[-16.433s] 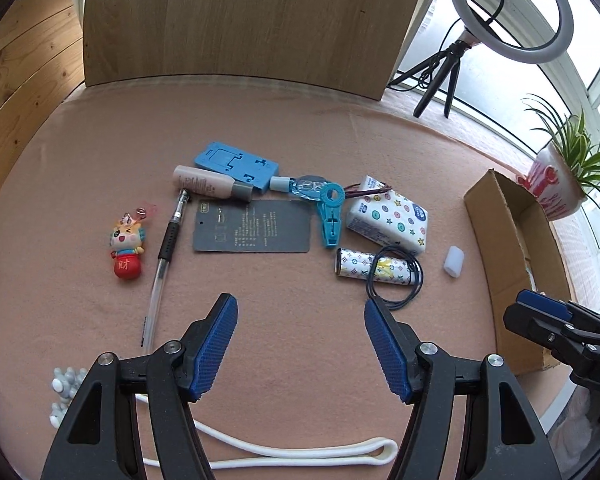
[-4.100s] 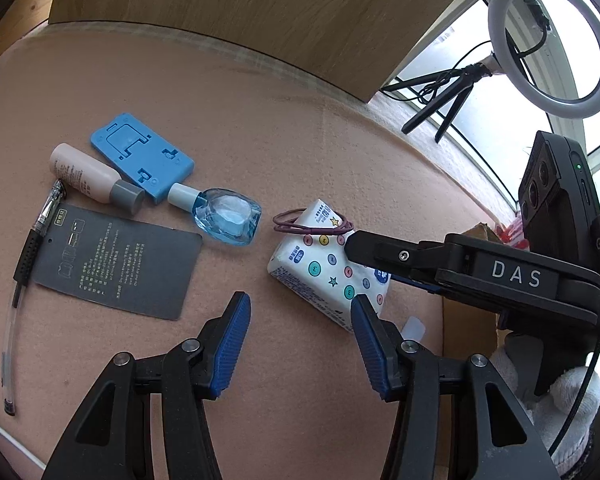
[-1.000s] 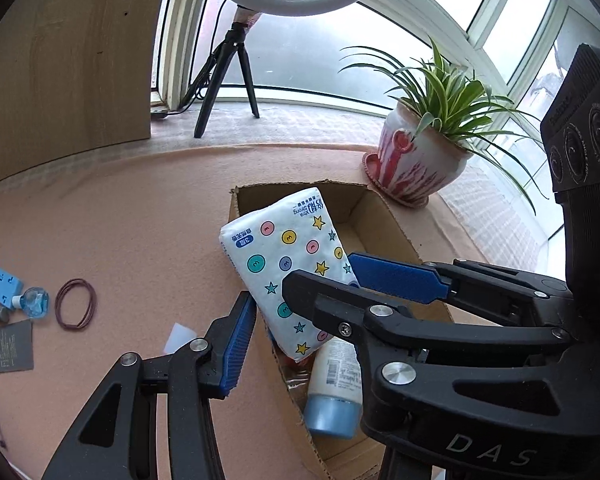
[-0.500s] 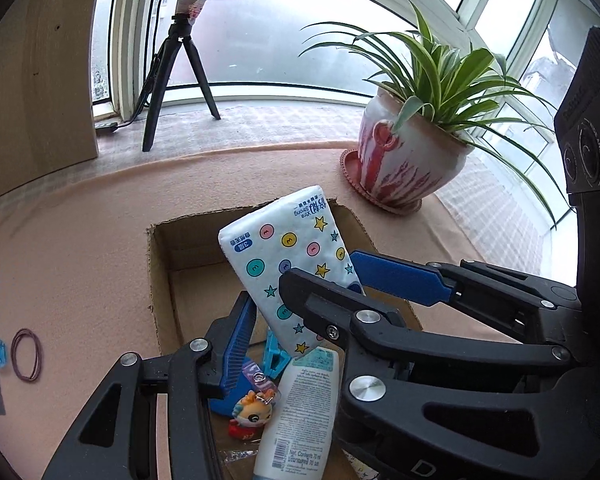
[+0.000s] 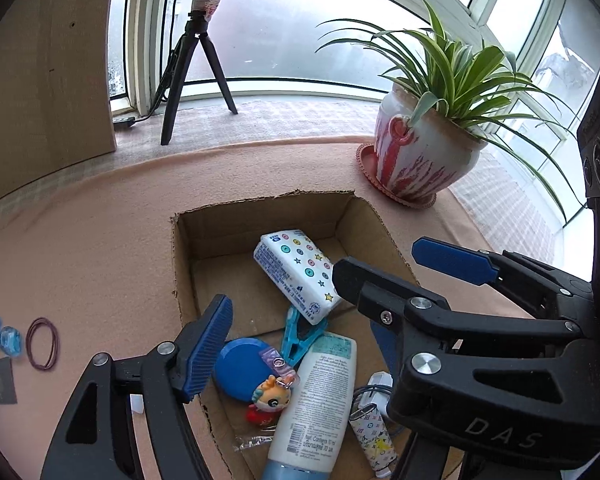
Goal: Organize objects
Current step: 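Carry the tissue pack with the right tool into the box and release, then move both tools back toward the remaining items on the table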
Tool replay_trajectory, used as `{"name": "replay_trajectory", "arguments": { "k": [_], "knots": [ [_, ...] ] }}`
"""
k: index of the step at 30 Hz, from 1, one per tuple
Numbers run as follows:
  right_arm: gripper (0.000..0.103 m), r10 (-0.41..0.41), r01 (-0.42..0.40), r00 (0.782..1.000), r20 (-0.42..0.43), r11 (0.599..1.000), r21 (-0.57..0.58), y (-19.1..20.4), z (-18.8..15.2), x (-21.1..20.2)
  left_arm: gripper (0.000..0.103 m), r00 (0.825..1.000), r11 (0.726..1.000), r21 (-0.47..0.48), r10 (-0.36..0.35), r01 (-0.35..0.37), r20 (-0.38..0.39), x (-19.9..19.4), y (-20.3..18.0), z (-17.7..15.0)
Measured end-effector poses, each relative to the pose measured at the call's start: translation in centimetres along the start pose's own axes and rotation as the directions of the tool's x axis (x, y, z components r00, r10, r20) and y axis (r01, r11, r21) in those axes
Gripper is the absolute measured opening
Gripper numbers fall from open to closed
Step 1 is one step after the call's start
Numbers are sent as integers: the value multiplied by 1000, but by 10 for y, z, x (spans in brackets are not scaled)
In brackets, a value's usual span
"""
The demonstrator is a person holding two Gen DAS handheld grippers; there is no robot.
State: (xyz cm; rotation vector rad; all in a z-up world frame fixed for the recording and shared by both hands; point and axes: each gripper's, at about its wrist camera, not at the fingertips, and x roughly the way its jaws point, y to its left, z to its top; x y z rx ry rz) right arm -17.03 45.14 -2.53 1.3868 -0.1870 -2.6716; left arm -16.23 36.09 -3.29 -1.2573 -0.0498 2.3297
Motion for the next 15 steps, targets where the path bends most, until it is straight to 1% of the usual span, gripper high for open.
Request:
{"name": "replay_trajectory", "arguments": {
  "k": [6,11,13,15],
  "knots": [
    [64,15,-15,1000,13,1000,-8,9,-8,-9,74,1000,999,-37,21,-20,14,-33,26,-20],
    [64,56,-55,998,17,998,-40,27,-19,-18,74,997,992,-107,69,-66,26,-71,67,-44],
    [64,71,-70,997,22,995,-67,38,-25,-23,74,995,985,-149,89,-83,34,-88,87,-55],
    [64,70,-68,997,23,993,-100,51,-30,-26,74,992,977,-182,119,-109,49,-105,106,-66]
  ]
}}
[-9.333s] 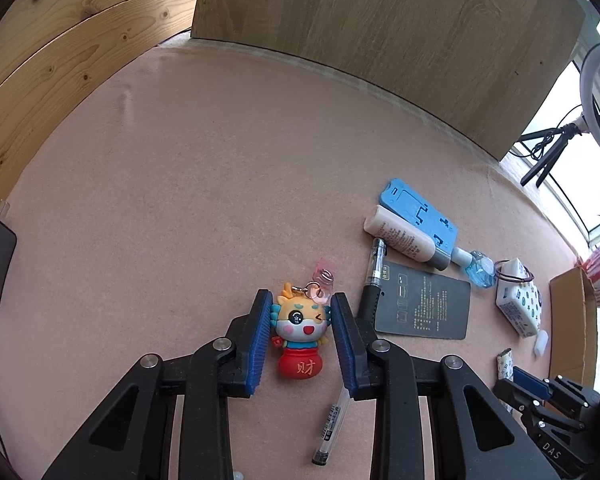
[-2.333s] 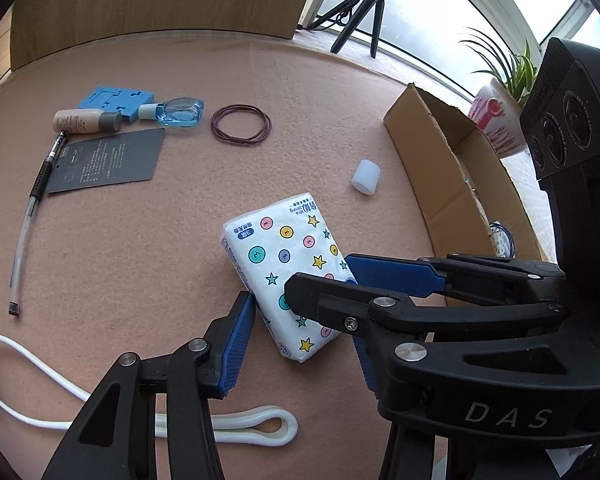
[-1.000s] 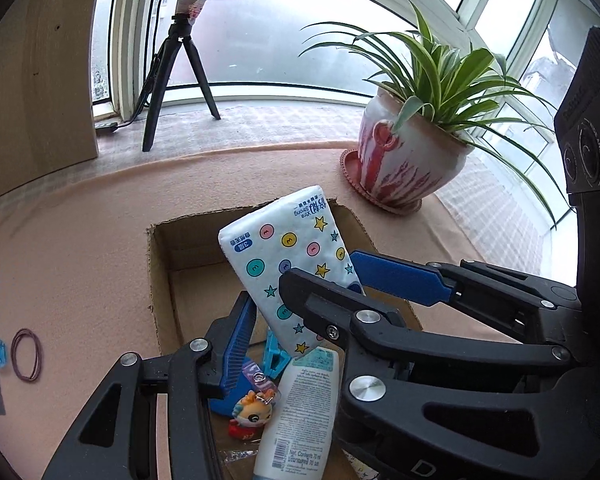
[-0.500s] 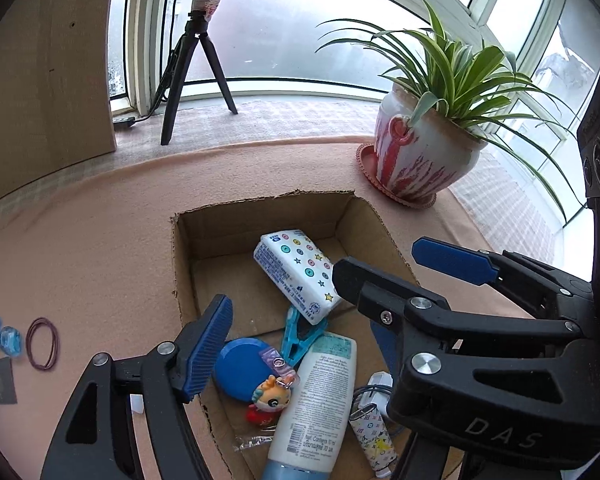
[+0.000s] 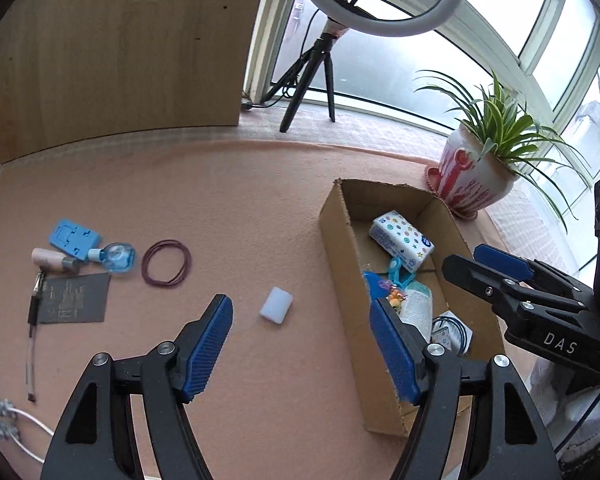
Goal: Organize objects
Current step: 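Move both tools back toward the remaining items on the table, then grasp the clear pen with the left tool while the right tool grasps the white eraser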
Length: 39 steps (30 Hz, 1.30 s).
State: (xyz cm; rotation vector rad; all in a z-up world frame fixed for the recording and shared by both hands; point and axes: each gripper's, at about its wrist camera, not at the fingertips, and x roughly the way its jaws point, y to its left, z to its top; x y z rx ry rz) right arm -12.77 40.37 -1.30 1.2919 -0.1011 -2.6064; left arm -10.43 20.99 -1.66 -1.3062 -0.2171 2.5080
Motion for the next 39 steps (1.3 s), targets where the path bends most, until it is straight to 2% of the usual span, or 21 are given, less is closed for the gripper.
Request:
{"name": "replay_trajectory", "arguments": {
  "k": [2,6,12,16,22,26,33,36,37,39],
  "knots": [
    [64,3,-3,1000,6,1000,-12,11,-3,-3,74,1000,999,-20,26,-26,4,-13,21,-9],
    [64,73,-73,997,-17,997,8,28,-9,-5,74,997,995,-62,78,-79,-16,-28,66,-27],
    [64,116,-118,991,-68,993,-29,63,-13,4,74,984,976,-133,170,-175,-53,-37,128,-43],
    [64,127,-132,985,-113,990,-42,83,-13,18,74,978,962,-178,195,-205,-73,-38,164,-46],
    [64,165,-167,968,-191,986,7,106,-15,48,66,974,952,-219,190,-214,-126,-33,206,-53],
    [64,149,-141,961,-233,989,51,117,-18,69,60,972,949,-234,180,-212,-153,-27,226,-56],
    [63,87,-37,949,-302,985,167,114,-23,99,55,973,953,-231,160,-196,-168,-19,248,-55],
    [62,33,19,954,-297,985,172,115,-22,104,52,973,958,-220,146,-185,-181,-15,255,-56],
    [62,20,36,954,-299,983,180,115,-21,105,48,973,959,-221,137,-178,-186,-14,256,-56],
    [62,15,48,954,-300,978,203,116,-19,108,45,975,962,-220,120,-161,-187,-11,257,-55]
  ]
}}
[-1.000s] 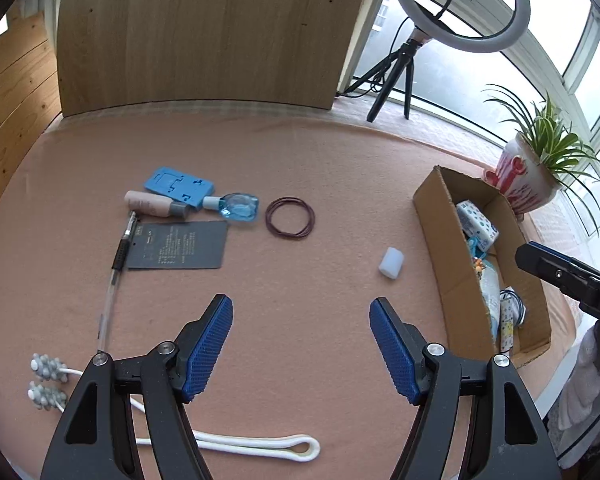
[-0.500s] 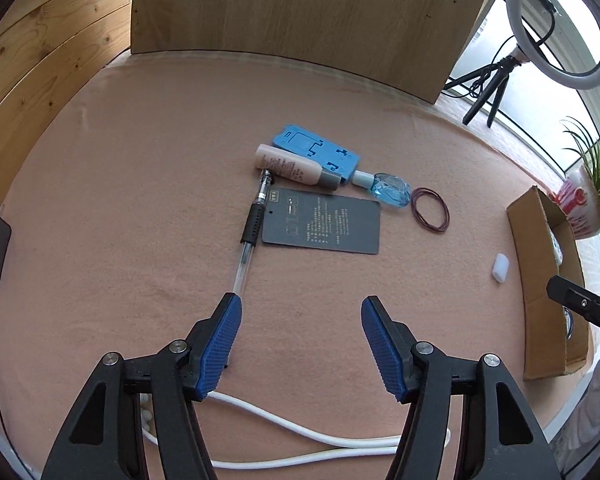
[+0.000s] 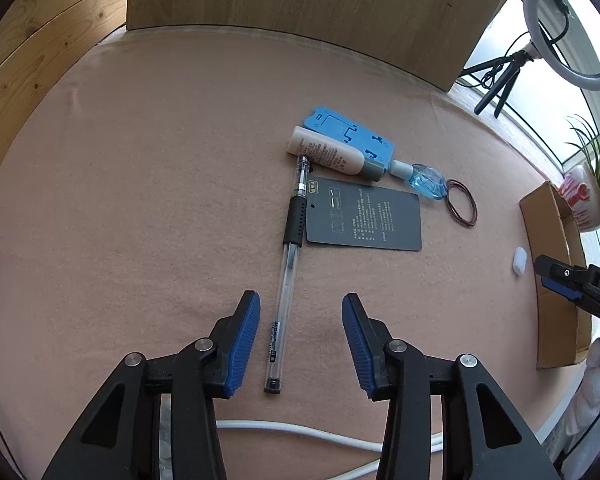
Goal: Organize objects
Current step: 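Grasp the clear pen with the left tool while the right tool grasps the white eraser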
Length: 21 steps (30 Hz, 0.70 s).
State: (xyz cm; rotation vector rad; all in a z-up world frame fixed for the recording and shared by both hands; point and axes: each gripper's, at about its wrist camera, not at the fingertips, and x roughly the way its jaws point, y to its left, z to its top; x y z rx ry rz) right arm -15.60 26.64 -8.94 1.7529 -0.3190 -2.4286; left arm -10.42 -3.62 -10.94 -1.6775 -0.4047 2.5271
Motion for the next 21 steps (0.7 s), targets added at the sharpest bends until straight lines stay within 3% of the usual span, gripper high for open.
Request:
{"name": "replay_trajectory", "arguments": {
  "k": [3,6,8,11,16,21],
  "knots": [
    [62,27,-27,1000,-1,999,38,4,1,-1,46,1000,1000,25,-12,12,-3,3,-3,1],
    [62,-39,38,999,7,998,55,12,0,3,43,1000,999,51,-3,2,1,6,-7,3],
    [62,-63,63,998,0,994,93,11,0,9,27,1000,998,61,6,-6,6,7,-6,4],
    [62,-44,46,999,-18,989,142,12,-2,16,11,1000,999,50,-15,15,5,7,1,4],
    [62,-58,54,998,15,983,174,12,-7,14,9,998,997,49,-63,63,-5,1,7,-8],
    [62,-56,42,997,51,968,247,2,-16,9,9,998,995,78,-67,66,12,-9,5,-29]
  ]
}}
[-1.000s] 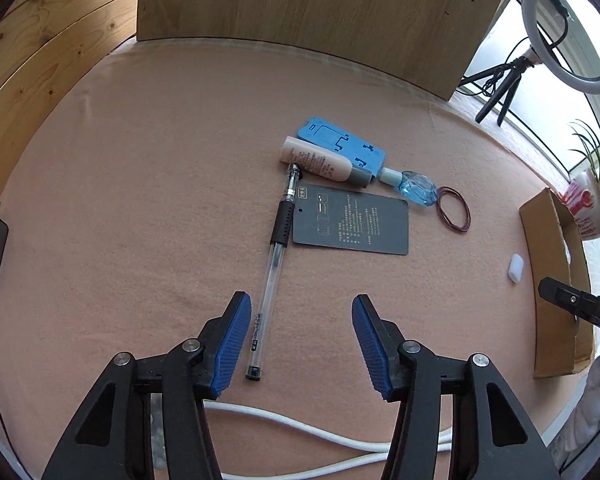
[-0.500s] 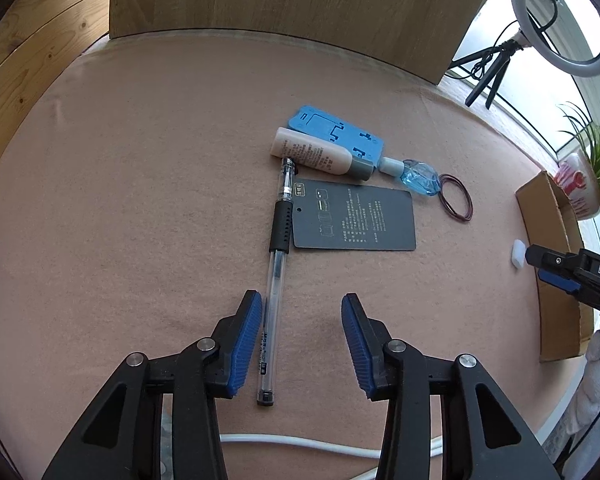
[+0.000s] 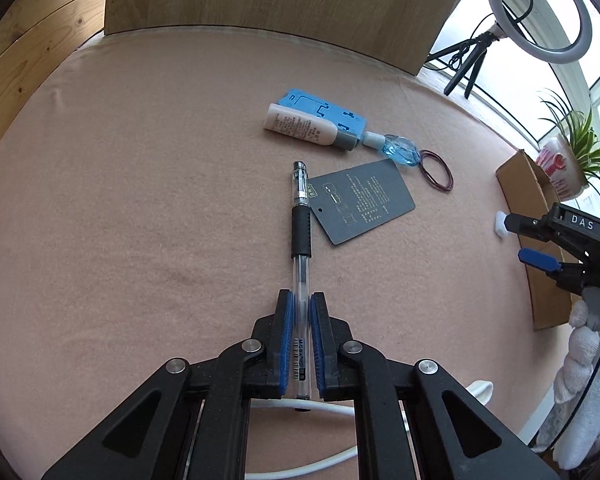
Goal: Organize objects
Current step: 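Grasp the clear pen with the left tool while the right tool grasps the white eraser, then carry the pen and eraser over the cardboard box with both tools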
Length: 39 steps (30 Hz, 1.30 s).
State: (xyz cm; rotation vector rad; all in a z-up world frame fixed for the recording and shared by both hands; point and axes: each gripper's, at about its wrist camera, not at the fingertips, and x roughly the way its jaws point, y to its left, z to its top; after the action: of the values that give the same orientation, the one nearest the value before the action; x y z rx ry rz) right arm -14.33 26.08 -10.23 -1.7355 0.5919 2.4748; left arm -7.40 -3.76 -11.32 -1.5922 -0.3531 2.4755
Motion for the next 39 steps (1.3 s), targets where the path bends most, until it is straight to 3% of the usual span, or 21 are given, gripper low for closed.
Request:
{"name": "replay_trajectory", "arguments": {
  "k": [4,13,17,21,24,31,34,39],
  "knots": [
    [60,-32,29,998,51,997,68,-11,-3,-4,9,1000,1000,25,-12,12,3,-4,0,-13],
    [50,-115,105,991,62,984,141,-9,12,14,9,998,998,12,-61,61,-3,-7,11,-14],
    [41,-146,136,988,60,981,138,-9,22,20,9,998,998,-11,-69,69,1,-9,17,-14],
    [32,-167,161,983,72,984,81,-5,25,23,9,997,997,-31,-71,71,7,-13,20,-16],
    [16,-133,132,989,57,991,29,-1,23,24,9,997,996,-52,-70,71,12,-15,19,-18],
    [15,-38,37,999,0,985,-168,15,3,25,9,997,992,-114,-56,61,53,-22,16,-26],
    [11,-38,33,999,-14,964,-264,21,-6,24,9,997,988,-144,-43,51,59,-24,17,-27],
    [7,-4,-5,999,-31,954,-299,18,-6,25,9,996,980,-192,-29,44,81,-30,18,-24]
  ]
}}
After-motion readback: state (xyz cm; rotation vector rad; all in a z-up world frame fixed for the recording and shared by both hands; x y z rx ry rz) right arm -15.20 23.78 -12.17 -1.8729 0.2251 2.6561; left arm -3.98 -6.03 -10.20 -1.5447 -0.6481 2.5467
